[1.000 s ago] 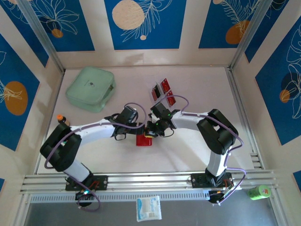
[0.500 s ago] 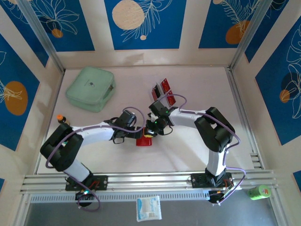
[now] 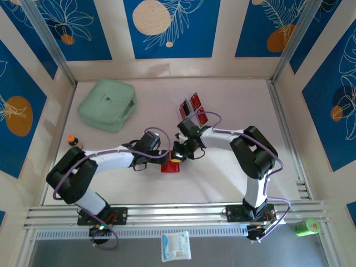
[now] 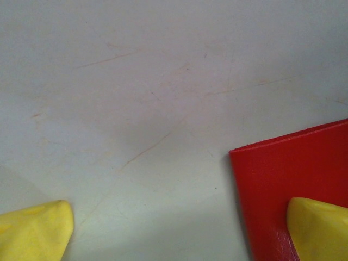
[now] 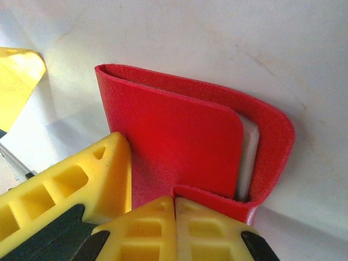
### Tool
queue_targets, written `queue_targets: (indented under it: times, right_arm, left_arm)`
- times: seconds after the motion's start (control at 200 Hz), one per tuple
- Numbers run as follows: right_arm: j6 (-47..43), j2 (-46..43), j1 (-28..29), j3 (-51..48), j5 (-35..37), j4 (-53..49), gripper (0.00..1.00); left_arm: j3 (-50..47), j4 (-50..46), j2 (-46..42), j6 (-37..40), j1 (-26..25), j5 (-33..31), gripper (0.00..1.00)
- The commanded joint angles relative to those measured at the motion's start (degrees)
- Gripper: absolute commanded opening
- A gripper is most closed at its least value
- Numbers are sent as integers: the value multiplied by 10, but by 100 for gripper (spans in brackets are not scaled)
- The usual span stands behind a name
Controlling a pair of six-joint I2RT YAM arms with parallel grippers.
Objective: Put the credit cards into the card holder
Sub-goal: Close the button on the card holder.
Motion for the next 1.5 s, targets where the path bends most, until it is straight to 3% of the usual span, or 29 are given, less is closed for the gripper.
queue_targets:
  times: [0.0, 0.48, 1.495]
  right_arm:
    - [-14, 10, -2, 1, 33, -36, 0]
    - [4, -53, -29, -16, -15, 27, 0]
    - [10, 5, -9, -12, -21, 42, 0]
  left_arm:
    - [-26, -25, 27, -10, 2, 27, 100]
    - [-24, -28, 28, -10, 1, 27, 100]
    - [-21, -30, 27, -9, 1, 29, 100]
